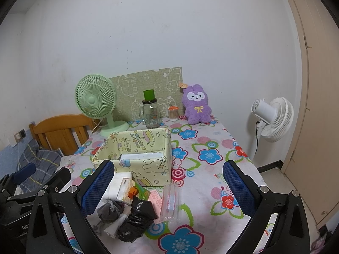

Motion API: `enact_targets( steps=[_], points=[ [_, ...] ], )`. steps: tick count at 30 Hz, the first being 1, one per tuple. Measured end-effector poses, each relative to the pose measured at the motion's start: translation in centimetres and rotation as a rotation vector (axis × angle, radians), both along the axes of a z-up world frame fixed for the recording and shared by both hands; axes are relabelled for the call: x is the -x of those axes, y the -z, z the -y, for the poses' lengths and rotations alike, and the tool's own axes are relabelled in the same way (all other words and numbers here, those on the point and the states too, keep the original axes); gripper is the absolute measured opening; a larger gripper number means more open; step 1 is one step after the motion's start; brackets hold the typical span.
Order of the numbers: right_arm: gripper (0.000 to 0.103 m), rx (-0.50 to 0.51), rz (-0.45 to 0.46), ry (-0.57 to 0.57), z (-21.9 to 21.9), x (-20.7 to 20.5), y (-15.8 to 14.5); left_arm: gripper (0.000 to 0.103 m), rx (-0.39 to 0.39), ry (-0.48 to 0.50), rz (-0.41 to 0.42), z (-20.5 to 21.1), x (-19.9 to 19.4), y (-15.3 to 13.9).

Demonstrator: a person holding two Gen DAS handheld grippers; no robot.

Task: Organize soft objects

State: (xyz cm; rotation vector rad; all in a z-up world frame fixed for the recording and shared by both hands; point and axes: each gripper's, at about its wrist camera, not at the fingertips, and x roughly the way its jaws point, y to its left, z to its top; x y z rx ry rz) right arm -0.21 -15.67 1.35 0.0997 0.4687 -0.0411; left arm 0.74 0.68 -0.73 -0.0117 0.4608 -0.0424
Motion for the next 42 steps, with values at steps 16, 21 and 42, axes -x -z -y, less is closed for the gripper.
enact_targets(
  steps=[16, 21, 42],
  points=[
    [0.103, -0.001, -0.009, 0.002, -0.2, -0.5, 0.4, 0.102, 0.006, 0.012, -0.017, 0.4, -0.7, 0.9],
    [0.100, 0.008, -0.009, -0.001, -0.1, -1.2, 0.8, 0.099, 0.022, 0.019, -0.024, 0.4, -1.3, 1.7],
    [0.096, -0.007, -0.118, -0.057, -1.1, -5.5, 5.0, 0.092, 0.008, 0.030, -0.144, 1.0, -5.3, 5.7]
  ],
)
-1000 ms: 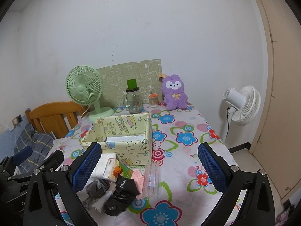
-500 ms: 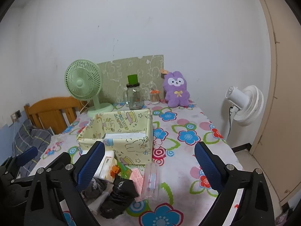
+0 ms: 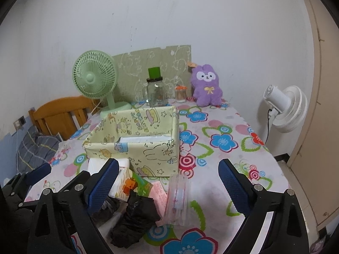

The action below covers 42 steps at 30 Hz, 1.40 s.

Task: Organize soft objects
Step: 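Close the left gripper on the white towel roll while the right gripper grasps a white packet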

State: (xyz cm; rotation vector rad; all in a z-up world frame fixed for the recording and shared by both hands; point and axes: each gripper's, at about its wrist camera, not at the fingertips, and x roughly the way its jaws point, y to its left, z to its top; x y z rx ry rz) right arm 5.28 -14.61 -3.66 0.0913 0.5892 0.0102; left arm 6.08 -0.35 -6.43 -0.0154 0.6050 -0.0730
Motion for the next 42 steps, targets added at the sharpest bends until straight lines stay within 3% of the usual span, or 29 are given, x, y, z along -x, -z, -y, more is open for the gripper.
enact_targets(
  steps=[29, 35, 38, 42],
  points=[
    [0.088, 0.009, -0.177, -0.091, -4.4, -5.1, 4.9, 0.092, -0.010, 0.033, -0.130, -0.3, -3.3, 4.4],
    [0.078, 0.007, -0.207, -0.110, -5.2, -5.7, 5.7, 0.091, -0.009, 0.043, -0.145, -0.3, -3.7, 4.7],
    [0.069, -0.003, -0.215, -0.122, -5.3, -5.8, 5.8, 0.090, -0.007, 0.047, -0.148, -0.2, -3.7, 4.7],
    [0.040, -0.023, -0.231, -0.143, -5.5, -5.8, 5.9, 0.090, -0.019, 0.058, -0.153, 0.2, -3.7, 4.7]
  ],
)
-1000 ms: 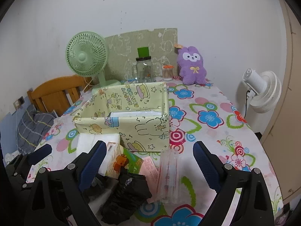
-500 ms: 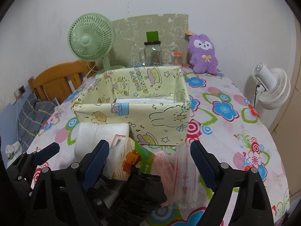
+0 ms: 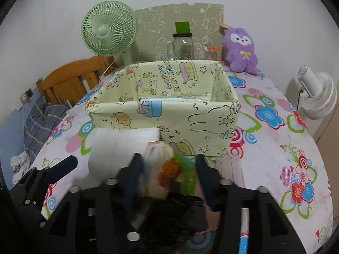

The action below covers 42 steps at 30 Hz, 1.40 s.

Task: Organize soft objects
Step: 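Close the left gripper on the white towel roll while the right gripper grasps a white packet, then lift the white towel with the left gripper while the right gripper carries the packet toward the box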

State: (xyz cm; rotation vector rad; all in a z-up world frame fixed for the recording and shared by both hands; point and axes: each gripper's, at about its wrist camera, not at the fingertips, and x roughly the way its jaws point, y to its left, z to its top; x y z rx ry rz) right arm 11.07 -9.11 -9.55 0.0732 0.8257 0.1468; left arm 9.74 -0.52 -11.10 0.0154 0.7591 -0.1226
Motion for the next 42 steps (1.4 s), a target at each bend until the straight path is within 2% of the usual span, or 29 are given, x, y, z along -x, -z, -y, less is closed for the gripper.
enact_targets(
  steps=[1, 2, 6, 17, 23, 25, 30, 37, 42],
  points=[
    [0.031, -0.006, -0.005, -0.002, 0.0, 0.0, 0.0, 0.090, -0.004, 0.002, 0.001, 0.1, 0.1, 0.0],
    [0.028, -0.009, -0.009, -0.002, 0.1, 0.0, 0.1, 0.090, -0.007, 0.003, 0.001, 0.2, 0.1, 0.0],
    [0.020, -0.022, -0.001, 0.009, 0.5, 0.4, -0.2, 0.090, -0.001, 0.003, 0.009, 0.4, 0.1, -0.2],
    [0.018, -0.032, 0.026, 0.034, 1.6, 0.5, -0.8, 0.091, 0.005, 0.016, 0.007, 1.5, -1.2, -0.2],
    [0.017, -0.026, 0.033, 0.046, 2.0, 0.0, -0.9, 0.091, -0.024, 0.010, -0.007, 2.3, -1.9, 0.5],
    [0.017, -0.031, 0.029, 0.043, 2.0, -0.1, -0.8, 0.085, -0.026, 0.005, -0.012, 2.2, -2.1, 0.7],
    [0.017, -0.040, 0.025, 0.040, 1.9, -0.4, -0.6, 0.076, -0.003, 0.020, -0.024, 2.1, -2.2, 0.7],
    [0.017, -0.042, 0.023, 0.042, 1.8, -0.4, -0.6, 0.054, 0.022, 0.035, -0.029, 2.0, -1.9, 0.6],
    [0.017, -0.039, 0.023, 0.045, 1.7, -0.1, -0.7, 0.046, 0.038, 0.041, -0.016, 1.9, -1.3, -0.1]
  ],
)
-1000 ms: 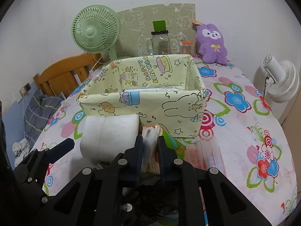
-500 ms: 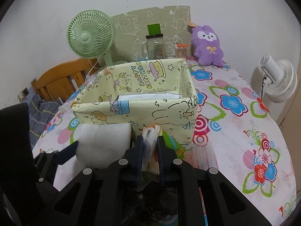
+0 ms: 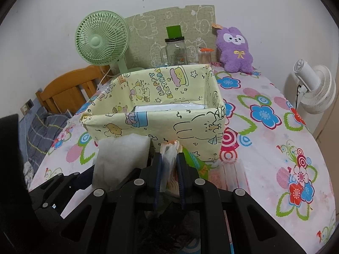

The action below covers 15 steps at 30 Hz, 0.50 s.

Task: Organize soft objects
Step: 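Lift the white towel with the left gripper while the right gripper carries the packet toward the box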

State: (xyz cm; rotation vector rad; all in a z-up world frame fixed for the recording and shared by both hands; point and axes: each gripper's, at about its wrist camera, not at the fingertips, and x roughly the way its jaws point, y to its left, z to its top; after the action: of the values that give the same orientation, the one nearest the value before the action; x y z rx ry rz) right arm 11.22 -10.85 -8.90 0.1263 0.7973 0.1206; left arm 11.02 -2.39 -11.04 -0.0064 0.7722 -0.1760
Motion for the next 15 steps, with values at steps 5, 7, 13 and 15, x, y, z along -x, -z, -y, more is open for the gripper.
enact_targets(
  steps=[5, 7, 13, 15],
  points=[
    [0.017, 0.003, 0.012, 0.006, 0.0, 0.6, -0.4, 0.045, -0.008, -0.005, 0.030, 0.0, 0.8, -0.8],
    [0.017, 0.004, 0.020, 0.006, -0.1, 0.9, -0.7, 0.045, -0.005, -0.005, 0.038, -0.1, 1.1, -1.2],
    [0.017, 0.005, 0.049, 0.005, -0.3, 1.8, -1.9, 0.045, 0.001, -0.009, 0.066, -0.5, 2.0, -2.3],
    [0.017, 0.003, 0.059, 0.003, -0.3, 2.0, -2.4, 0.045, 0.000, -0.011, 0.075, -0.6, 2.3, -2.7]
  ],
)
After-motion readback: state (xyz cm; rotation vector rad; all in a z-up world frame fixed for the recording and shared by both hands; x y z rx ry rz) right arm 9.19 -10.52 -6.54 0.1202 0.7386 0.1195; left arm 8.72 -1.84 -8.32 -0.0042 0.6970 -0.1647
